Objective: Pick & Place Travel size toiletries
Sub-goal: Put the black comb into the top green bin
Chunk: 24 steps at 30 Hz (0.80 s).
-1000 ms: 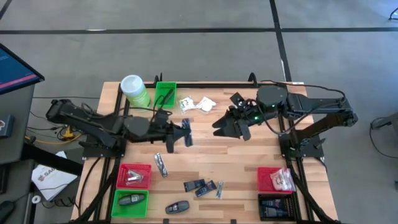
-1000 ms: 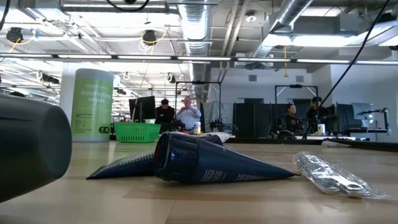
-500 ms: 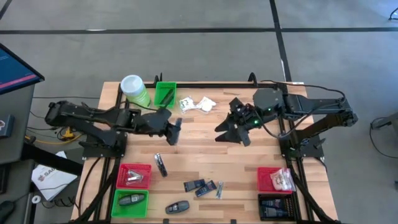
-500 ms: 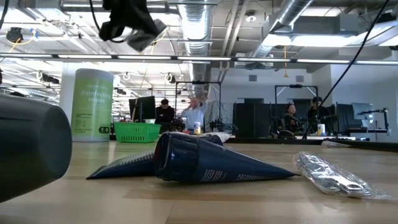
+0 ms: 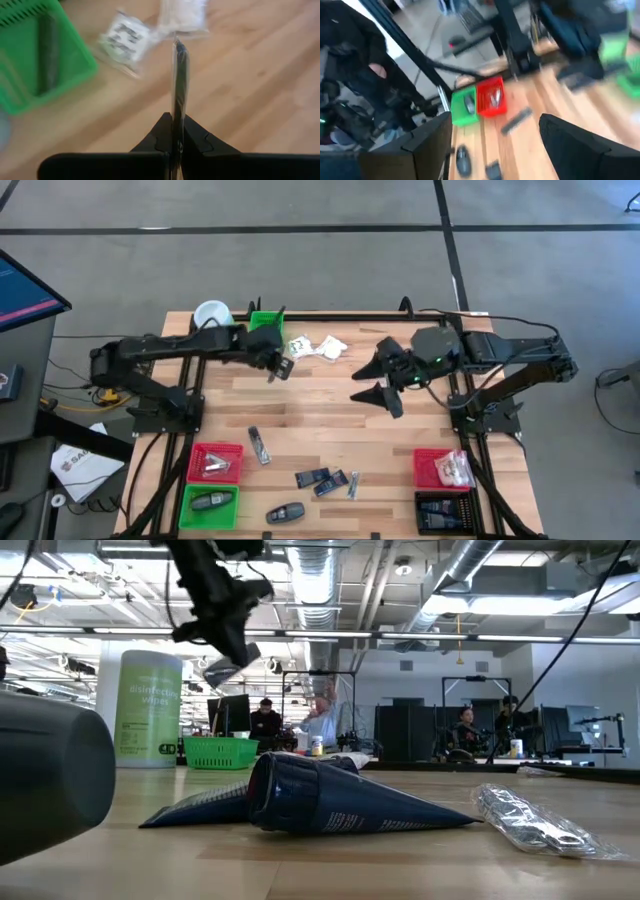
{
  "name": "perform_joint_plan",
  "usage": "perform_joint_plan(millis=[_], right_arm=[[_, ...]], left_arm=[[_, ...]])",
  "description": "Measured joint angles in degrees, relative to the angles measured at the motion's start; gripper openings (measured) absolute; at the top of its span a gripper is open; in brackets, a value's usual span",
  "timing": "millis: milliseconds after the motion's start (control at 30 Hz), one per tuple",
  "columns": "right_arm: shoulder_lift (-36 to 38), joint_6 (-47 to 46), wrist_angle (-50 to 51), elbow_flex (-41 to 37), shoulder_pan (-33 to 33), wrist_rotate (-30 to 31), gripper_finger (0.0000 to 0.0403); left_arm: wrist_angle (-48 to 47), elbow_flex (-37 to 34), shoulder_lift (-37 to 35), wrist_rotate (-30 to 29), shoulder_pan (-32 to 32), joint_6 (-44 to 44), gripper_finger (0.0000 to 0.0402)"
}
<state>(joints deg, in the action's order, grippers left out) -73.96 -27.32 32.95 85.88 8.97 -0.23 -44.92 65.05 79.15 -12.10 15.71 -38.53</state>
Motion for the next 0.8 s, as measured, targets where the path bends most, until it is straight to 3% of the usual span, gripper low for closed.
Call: perform_joint_plan(millis=[267, 433, 633, 800], right_arm=[[5.23, 8.83, -4.34, -1.65, -1.89, -0.35, 0.0291], [12.01, 6.5, -12.78, -13.16, -5.42, -1.13, 0.0291], [19.77, 1.32, -21.62, -24.47, -12.87, -7.9, 0.0291], [20.9, -0.14, -23.71, -24.7, -19.32, -17.57, 0.0291]], left_arm=[[-10.0, 12.26, 10.15, -5.7, 8.81, 11.98, 0.0001], [-10.8, 12.99, 13.36, -7.49, 14.55, 16.01, 0.0001], [-9.9, 13.03, 17.5, -8.16, 18.54, 17.29, 0.0001], [-9.44, 13.03, 21.85, -8.48, 19.75, 17.19, 0.0001]])
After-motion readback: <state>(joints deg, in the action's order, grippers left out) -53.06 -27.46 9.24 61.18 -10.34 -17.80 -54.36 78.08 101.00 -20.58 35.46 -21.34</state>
